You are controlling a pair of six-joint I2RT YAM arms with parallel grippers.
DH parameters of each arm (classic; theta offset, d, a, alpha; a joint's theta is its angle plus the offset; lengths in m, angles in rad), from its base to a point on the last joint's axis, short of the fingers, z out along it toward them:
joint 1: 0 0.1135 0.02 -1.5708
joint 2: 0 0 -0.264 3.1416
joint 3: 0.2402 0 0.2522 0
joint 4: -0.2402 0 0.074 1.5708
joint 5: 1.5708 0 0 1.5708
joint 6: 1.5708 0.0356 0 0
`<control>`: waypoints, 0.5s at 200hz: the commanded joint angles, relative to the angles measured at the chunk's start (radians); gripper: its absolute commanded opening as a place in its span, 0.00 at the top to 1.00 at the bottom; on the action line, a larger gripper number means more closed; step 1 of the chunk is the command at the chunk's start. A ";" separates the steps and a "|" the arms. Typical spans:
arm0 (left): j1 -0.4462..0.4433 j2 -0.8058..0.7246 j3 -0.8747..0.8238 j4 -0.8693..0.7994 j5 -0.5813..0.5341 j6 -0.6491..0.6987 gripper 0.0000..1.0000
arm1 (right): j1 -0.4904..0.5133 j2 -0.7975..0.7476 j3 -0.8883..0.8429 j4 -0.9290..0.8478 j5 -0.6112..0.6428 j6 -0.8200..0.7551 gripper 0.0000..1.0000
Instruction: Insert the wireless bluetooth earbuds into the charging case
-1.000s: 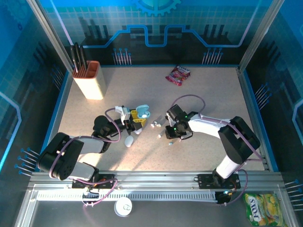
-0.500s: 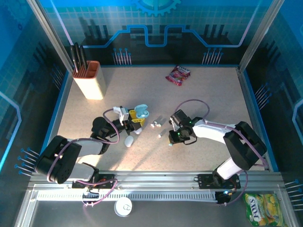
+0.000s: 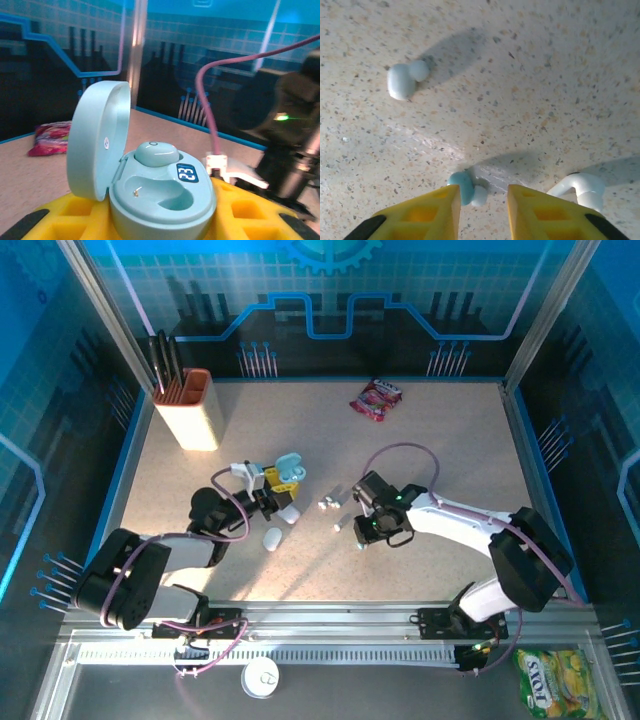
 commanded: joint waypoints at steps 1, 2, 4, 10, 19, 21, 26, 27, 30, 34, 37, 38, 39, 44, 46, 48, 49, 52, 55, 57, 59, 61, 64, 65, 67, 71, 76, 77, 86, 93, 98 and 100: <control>0.041 -0.033 -0.026 0.030 -0.057 -0.018 0.62 | 0.099 0.003 0.090 -0.156 0.224 0.018 0.62; 0.043 -0.034 -0.027 0.029 -0.059 -0.016 0.62 | 0.104 0.005 0.095 -0.164 0.232 0.018 0.62; 0.047 -0.036 -0.028 0.028 -0.063 -0.015 0.62 | 0.113 0.010 0.103 -0.176 0.244 0.018 0.61; 0.057 -0.038 -0.031 0.025 -0.068 -0.008 0.62 | 0.145 0.030 0.134 -0.219 0.281 0.023 0.60; 0.074 -0.040 -0.032 0.018 -0.062 0.000 0.62 | 0.187 0.061 0.180 -0.279 0.336 0.027 0.59; 0.078 -0.041 -0.031 0.018 -0.062 0.000 0.62 | 0.197 0.074 0.191 -0.291 0.348 0.028 0.58; 0.086 -0.042 -0.031 0.016 -0.060 -0.002 0.62 | 0.218 0.098 0.215 -0.323 0.373 0.031 0.58; 0.087 -0.042 -0.031 0.016 -0.060 -0.002 0.62 | 0.222 0.103 0.219 -0.329 0.378 0.031 0.58; 0.092 -0.042 -0.031 0.018 -0.057 -0.001 0.62 | 0.234 0.117 0.234 -0.347 0.392 0.034 0.58; 0.097 -0.043 -0.031 0.019 -0.055 -0.002 0.62 | 0.250 0.136 0.253 -0.371 0.413 0.038 0.58; 0.101 -0.043 -0.031 0.018 -0.056 -0.002 0.62 | 0.261 0.149 0.265 -0.385 0.424 0.041 0.58; 0.102 -0.043 -0.031 0.018 -0.056 -0.003 0.62 | 0.264 0.156 0.268 -0.391 0.429 0.042 0.57; 0.103 -0.044 -0.031 0.019 -0.056 -0.004 0.62 | 0.268 0.163 0.272 -0.396 0.433 0.043 0.57; 0.108 -0.045 -0.031 0.018 -0.054 -0.004 0.62 | 0.284 0.187 0.289 -0.418 0.450 0.047 0.57; 0.110 -0.046 -0.031 0.019 -0.055 -0.005 0.62 | 0.290 0.200 0.297 -0.426 0.457 0.048 0.57; 0.112 -0.046 -0.030 0.019 -0.055 -0.006 0.62 | 0.295 0.209 0.303 -0.433 0.462 0.050 0.57; 0.113 -0.046 -0.031 0.019 -0.054 -0.006 0.63 | 0.299 0.213 0.306 -0.436 0.466 0.052 0.57; 0.115 -0.046 -0.031 0.019 -0.051 -0.007 0.63 | 0.306 0.227 0.315 -0.446 0.473 0.055 0.57; 0.117 -0.048 -0.030 0.021 -0.050 -0.008 0.63 | 0.313 0.242 0.324 -0.455 0.480 0.056 0.57; 0.117 -0.049 -0.030 0.021 -0.050 -0.009 0.63 | 0.320 0.254 0.332 -0.462 0.484 0.057 0.57; 0.118 -0.049 -0.030 0.021 -0.050 -0.010 0.63 | 0.322 0.259 0.334 -0.464 0.485 0.058 0.57; 0.120 -0.049 -0.030 0.021 -0.050 -0.010 0.63 | 0.327 0.267 0.339 -0.467 0.487 0.060 0.57; 0.121 -0.051 -0.030 0.021 -0.048 -0.011 0.63 | 0.332 0.278 0.345 -0.475 0.490 0.062 0.57; 0.121 -0.051 -0.030 0.021 -0.048 -0.011 0.63 | 0.334 0.282 0.348 -0.476 0.492 0.063 0.57; 0.122 -0.052 -0.030 0.021 -0.047 -0.012 0.63 | 0.337 0.289 0.352 -0.480 0.495 0.065 0.57; 0.123 -0.054 -0.031 0.020 -0.045 -0.012 0.63 | 0.345 0.301 0.359 -0.485 0.500 0.067 0.57; 0.125 -0.057 -0.031 0.019 -0.041 -0.013 0.63 | 0.351 0.316 0.366 -0.488 0.505 0.067 0.57; 0.125 -0.058 -0.031 0.018 -0.040 -0.012 0.63 | 0.352 0.319 0.367 -0.489 0.505 0.068 0.57; 0.128 -0.064 -0.031 0.011 -0.039 -0.011 0.63 | 0.361 0.338 0.375 -0.490 0.507 0.067 0.57; 0.131 -0.070 -0.031 0.002 -0.038 -0.009 0.63 | 0.364 0.351 0.379 -0.489 0.509 0.067 0.57; 0.131 -0.073 -0.031 -0.004 -0.038 -0.008 0.63 | 0.366 0.361 0.382 -0.488 0.508 0.067 0.57; 0.133 -0.075 -0.031 -0.006 -0.037 -0.008 0.63 | 0.367 0.364 0.382 -0.487 0.508 0.068 0.57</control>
